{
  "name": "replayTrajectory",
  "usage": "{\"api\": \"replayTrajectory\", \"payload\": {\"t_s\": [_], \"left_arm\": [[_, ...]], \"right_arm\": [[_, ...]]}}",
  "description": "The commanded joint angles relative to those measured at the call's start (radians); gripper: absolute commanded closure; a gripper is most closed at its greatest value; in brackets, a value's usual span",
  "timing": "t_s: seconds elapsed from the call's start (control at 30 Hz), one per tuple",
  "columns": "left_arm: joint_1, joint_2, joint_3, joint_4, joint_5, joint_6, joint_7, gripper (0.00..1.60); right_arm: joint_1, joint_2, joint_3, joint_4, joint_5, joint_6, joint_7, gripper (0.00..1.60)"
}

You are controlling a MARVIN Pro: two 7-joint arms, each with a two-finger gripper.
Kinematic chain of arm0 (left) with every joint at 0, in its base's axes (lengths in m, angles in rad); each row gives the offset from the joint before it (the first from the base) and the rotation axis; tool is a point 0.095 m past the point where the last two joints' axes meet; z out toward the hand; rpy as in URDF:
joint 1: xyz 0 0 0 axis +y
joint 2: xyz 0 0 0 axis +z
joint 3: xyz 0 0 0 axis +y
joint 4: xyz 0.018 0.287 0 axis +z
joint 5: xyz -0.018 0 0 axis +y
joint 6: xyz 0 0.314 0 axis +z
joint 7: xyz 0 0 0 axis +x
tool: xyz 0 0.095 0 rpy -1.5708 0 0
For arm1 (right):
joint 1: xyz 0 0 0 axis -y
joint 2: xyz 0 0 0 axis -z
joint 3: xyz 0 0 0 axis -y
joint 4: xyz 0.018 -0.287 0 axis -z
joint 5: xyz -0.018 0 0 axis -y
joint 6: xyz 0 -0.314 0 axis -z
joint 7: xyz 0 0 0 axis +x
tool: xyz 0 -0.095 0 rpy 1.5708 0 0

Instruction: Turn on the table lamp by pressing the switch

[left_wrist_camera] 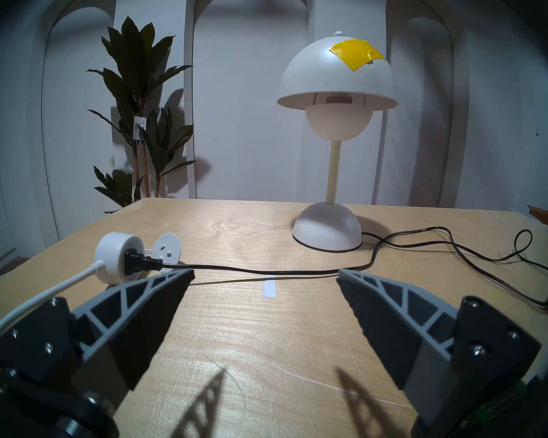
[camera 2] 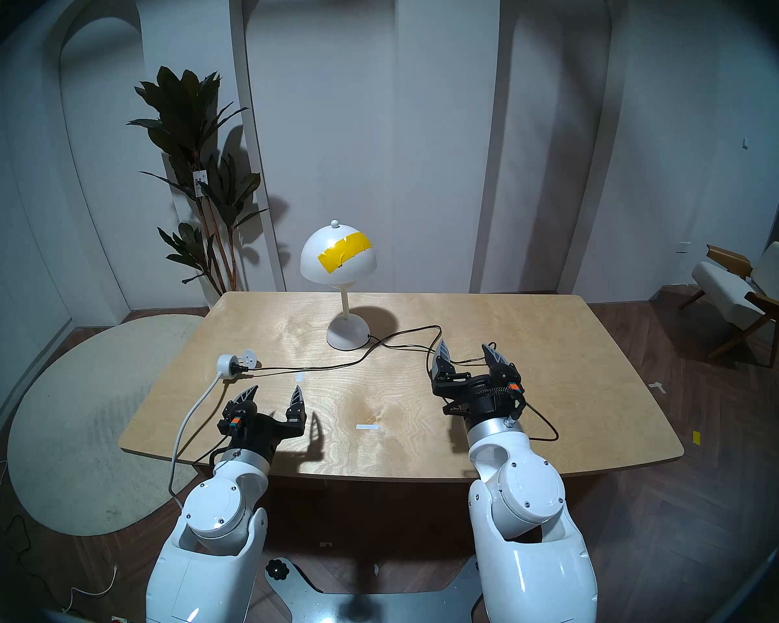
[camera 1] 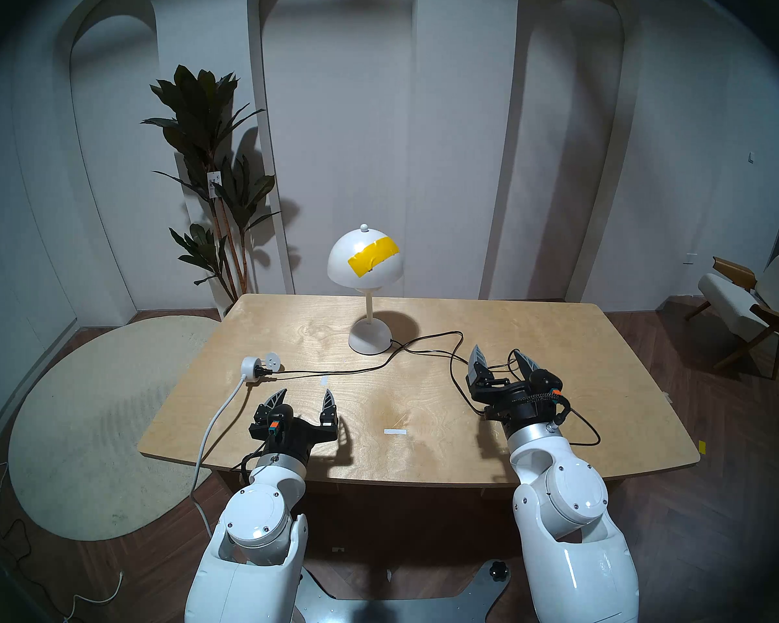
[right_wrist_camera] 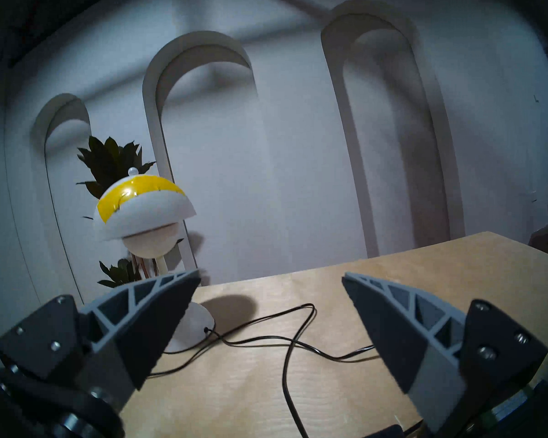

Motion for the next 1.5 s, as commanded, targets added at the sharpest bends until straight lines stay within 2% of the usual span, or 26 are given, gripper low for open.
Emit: {"api": "replayTrajectory", "payload": {"t_s": [0.0, 0.03, 0.07, 0.1, 0.13, 0.27, 0.33, 0.47, 0.67, 1.17, 1.33, 1.47], "left_arm": [[-0.005, 0.000, 0.000, -0.020, 0.000, -0.004, 0.000, 0.00], [-0.005, 0.000, 0.000, -0.020, 0.000, -0.004, 0.000, 0.00], [-0.005, 0.000, 0.000, -0.020, 0.000, -0.004, 0.000, 0.00], [-0.005, 0.000, 0.000, -0.020, 0.000, -0.004, 0.000, 0.00], [-0.005, 0.000, 0.000, -0.020, 0.000, -0.004, 0.000, 0.00], [-0.005, 0.000, 0.000, -0.021, 0.000, -0.004, 0.000, 0.00], [-0.005, 0.000, 0.000, -0.021, 0.000, -0.004, 0.000, 0.00], [-0.005, 0.000, 0.000, -0.022, 0.000, -0.004, 0.000, 0.00], [-0.004, 0.000, 0.000, -0.022, -0.001, -0.004, 0.000, 0.00], [-0.004, 0.000, 0.000, -0.022, -0.001, -0.003, 0.000, 0.00], [-0.004, 0.000, 0.000, -0.022, -0.001, -0.003, 0.000, 0.00], [-0.004, 0.000, 0.000, -0.022, -0.001, -0.004, 0.000, 0.00]], "right_arm": [[-0.026, -0.017, 0.022, -0.116, 0.120, 0.121, -0.002, 0.00], [-0.026, -0.017, 0.022, -0.116, 0.120, 0.121, -0.002, 0.00], [-0.023, -0.018, 0.031, -0.117, 0.147, 0.138, 0.003, 0.00], [-0.016, -0.028, 0.053, -0.116, 0.208, 0.170, 0.011, 0.00], [-0.016, -0.028, 0.053, -0.116, 0.208, 0.170, 0.011, 0.00], [0.002, -0.028, 0.101, -0.123, 0.325, 0.290, 0.019, 0.00], [0.005, -0.022, 0.105, -0.120, 0.341, 0.292, 0.018, 0.00], [0.025, -0.030, 0.143, -0.114, 0.422, 0.381, 0.030, 0.00], [0.064, -0.028, 0.180, -0.084, 0.502, 0.463, 0.031, 0.00], [0.120, -0.037, 0.202, -0.016, 0.557, 0.493, 0.040, 0.00], [0.112, -0.044, 0.212, -0.010, 0.587, 0.505, 0.053, 0.00], [0.071, -0.056, 0.229, -0.049, 0.635, 0.523, 0.080, 0.00]]}}
